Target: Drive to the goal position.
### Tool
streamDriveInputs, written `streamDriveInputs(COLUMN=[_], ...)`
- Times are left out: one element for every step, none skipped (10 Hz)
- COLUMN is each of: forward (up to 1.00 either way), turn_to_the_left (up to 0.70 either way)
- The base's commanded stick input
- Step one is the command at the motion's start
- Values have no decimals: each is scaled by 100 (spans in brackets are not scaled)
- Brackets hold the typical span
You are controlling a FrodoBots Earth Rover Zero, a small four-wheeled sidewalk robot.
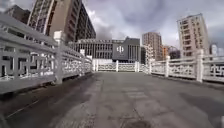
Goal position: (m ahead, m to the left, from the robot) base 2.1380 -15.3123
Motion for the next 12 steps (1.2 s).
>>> streamDriveInputs(forward=[70,70,70,70,70,70,70,70,70,70,70,70], turn_to_the_left=[0,0,0,0,0,0,0,0,0,0,0,0])
